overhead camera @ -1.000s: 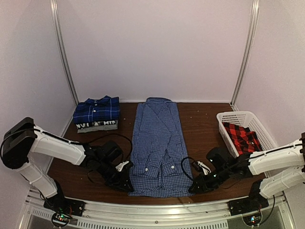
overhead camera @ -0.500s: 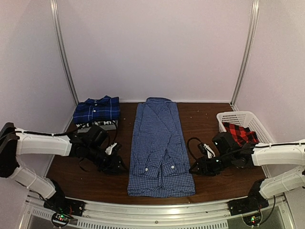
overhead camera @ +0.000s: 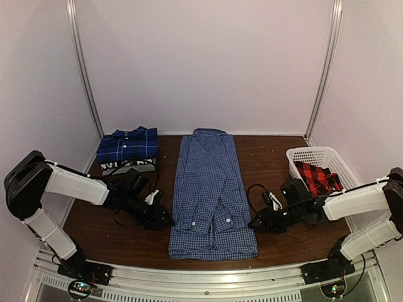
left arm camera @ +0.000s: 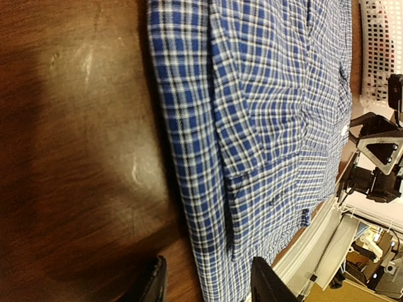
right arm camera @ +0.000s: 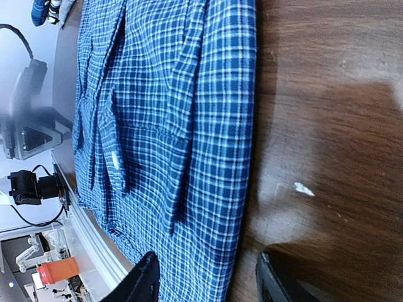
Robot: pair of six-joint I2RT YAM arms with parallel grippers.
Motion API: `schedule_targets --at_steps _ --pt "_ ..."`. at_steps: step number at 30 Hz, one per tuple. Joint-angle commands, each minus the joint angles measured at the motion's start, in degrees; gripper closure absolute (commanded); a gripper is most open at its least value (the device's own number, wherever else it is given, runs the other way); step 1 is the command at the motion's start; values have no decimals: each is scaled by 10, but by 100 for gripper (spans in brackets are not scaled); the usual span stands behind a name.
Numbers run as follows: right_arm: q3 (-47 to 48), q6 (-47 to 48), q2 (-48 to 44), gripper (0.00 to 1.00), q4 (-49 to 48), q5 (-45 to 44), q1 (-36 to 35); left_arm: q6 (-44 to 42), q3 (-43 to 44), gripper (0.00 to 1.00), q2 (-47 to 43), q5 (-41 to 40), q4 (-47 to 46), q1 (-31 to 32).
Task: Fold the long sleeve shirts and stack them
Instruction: Pick up the rectangle-folded shirt from the center of the board.
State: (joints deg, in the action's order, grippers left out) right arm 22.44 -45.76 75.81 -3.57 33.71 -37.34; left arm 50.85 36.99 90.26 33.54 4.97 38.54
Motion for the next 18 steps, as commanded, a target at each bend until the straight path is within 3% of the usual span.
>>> schedule_targets --at_steps 1,18 --pt "-15 -16 23 46 -72 14 3 -5 0 54 19 17 -45 -4" --pt "-7 -32 83 58 -147 39 1 17 35 73 86 31 -46 28"
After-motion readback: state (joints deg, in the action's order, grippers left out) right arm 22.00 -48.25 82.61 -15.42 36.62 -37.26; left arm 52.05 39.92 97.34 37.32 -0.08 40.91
